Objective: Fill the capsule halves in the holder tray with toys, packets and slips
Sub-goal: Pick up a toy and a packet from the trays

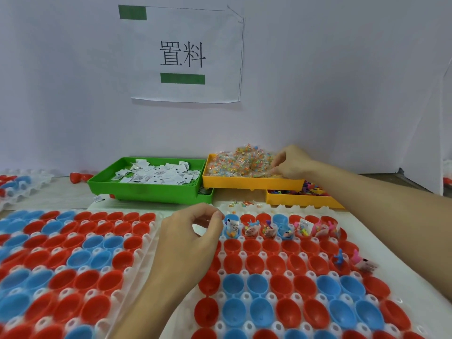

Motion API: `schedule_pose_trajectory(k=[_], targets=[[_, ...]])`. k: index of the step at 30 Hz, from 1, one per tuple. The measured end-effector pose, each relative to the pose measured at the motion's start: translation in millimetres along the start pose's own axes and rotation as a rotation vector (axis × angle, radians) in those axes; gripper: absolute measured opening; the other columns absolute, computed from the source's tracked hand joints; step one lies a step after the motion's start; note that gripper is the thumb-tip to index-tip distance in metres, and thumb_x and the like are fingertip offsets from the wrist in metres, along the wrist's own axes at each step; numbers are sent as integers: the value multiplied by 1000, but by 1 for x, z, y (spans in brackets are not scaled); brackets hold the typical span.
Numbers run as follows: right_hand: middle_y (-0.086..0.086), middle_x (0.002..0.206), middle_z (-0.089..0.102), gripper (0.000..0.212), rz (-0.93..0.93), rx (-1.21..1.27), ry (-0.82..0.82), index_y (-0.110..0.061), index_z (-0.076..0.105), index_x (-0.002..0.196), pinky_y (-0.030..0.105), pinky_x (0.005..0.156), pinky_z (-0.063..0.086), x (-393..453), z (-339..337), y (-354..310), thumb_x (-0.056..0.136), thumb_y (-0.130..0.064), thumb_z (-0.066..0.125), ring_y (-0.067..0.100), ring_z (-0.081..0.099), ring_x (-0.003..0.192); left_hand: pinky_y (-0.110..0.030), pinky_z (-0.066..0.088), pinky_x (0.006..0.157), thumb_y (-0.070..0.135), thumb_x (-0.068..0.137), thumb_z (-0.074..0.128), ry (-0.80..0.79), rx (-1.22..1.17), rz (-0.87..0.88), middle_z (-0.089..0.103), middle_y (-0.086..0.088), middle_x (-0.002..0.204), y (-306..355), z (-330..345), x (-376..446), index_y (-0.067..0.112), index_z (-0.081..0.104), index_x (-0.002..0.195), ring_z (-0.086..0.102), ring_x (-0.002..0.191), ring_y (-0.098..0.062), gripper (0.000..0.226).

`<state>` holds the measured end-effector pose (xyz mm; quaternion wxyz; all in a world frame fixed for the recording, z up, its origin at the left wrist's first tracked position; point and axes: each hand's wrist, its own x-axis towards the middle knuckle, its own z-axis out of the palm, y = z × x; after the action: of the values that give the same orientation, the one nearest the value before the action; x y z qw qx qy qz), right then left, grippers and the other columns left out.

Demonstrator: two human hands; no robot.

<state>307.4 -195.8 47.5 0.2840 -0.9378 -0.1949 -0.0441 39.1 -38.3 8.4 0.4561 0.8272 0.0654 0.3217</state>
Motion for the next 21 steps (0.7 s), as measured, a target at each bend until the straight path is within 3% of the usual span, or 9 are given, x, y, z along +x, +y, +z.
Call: schedule_pose_trajectory(k=[2, 8, 16, 21], targets=[[2, 90, 70, 19, -8, 69, 64, -22, 66, 74, 23, 63, 46, -6, -6, 1, 88, -13, 75, 11, 63, 77, -12, 46, 65, 17, 90, 64, 2, 2, 3, 70, 18, 72, 0, 1, 0, 23, 75, 76, 65, 77, 1, 19], [5, 79, 74, 9, -62, 338, 210, -12, 71, 97, 25, 66, 54, -47, -32, 5, 89, -12, 74, 16, 71, 69, -11, 46, 64, 17, 90, 64, -12, 0, 2, 70, 20, 72, 0, 1, -1, 25, 75, 77, 65, 78, 1, 19], [7, 77, 75, 9, -187, 519, 74, -14, 73, 88, 23, 67, 59, -153, -57, 16, 87, -6, 73, 18, 73, 71, -12, 47, 62, 18, 90, 64, -27, 19, 7, 72, 18, 75, -3, 3, -1, 26, 75, 79, 65, 78, 0, 18], [6, 76, 75, 22, -187, 512, 37, -23, 77, 85, 19, 63, 56, -192, -59, 36, 83, -1, 75, 19, 73, 67, -12, 47, 58, 14, 90, 64, -13, 1, 14, 72, 18, 75, -3, 4, 0, 27, 74, 75, 66, 77, -1, 22]])
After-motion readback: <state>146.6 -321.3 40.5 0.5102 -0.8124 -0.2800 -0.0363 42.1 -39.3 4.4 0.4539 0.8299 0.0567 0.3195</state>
